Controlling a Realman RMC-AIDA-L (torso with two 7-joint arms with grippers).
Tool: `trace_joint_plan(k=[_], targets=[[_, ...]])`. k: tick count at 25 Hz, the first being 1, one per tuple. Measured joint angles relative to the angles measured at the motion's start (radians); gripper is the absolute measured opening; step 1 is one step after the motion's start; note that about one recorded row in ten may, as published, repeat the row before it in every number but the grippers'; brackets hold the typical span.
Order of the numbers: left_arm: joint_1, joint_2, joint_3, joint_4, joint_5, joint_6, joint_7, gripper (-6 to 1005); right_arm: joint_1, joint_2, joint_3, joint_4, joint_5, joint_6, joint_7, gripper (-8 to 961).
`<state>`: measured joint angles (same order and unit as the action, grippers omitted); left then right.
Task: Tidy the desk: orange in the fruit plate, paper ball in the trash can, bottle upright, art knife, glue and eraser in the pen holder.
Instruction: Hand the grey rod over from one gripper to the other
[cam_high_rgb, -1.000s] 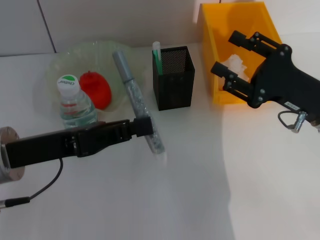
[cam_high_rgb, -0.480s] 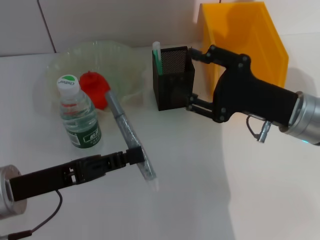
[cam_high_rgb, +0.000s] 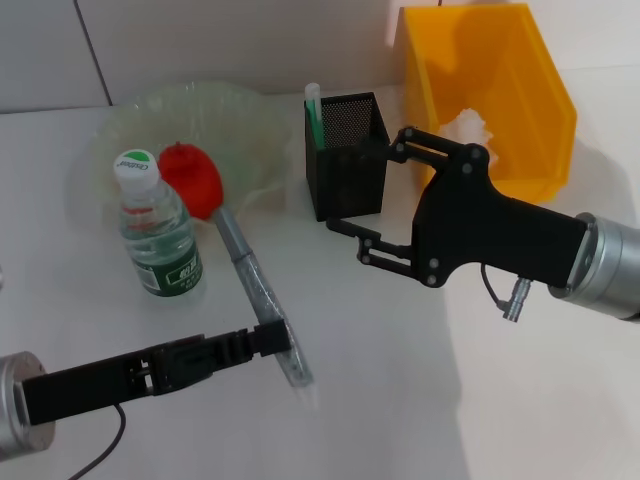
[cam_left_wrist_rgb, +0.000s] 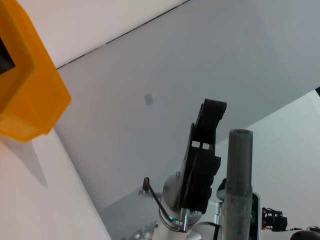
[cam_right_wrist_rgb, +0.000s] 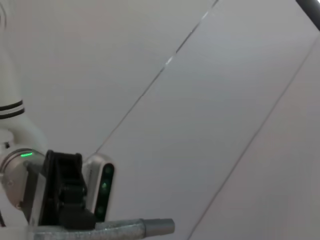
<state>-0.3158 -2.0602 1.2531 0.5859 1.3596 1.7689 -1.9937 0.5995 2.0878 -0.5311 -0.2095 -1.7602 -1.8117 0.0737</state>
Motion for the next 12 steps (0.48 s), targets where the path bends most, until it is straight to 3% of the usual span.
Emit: trace_joint_plan(k=[12], targets=[[-0.030, -0.001, 0.008, -0.032, 0.013, -0.016, -0.016, 138, 0.027, 0.000, -0.079, 0.008, 0.001, 0.040, -0.217, 622]])
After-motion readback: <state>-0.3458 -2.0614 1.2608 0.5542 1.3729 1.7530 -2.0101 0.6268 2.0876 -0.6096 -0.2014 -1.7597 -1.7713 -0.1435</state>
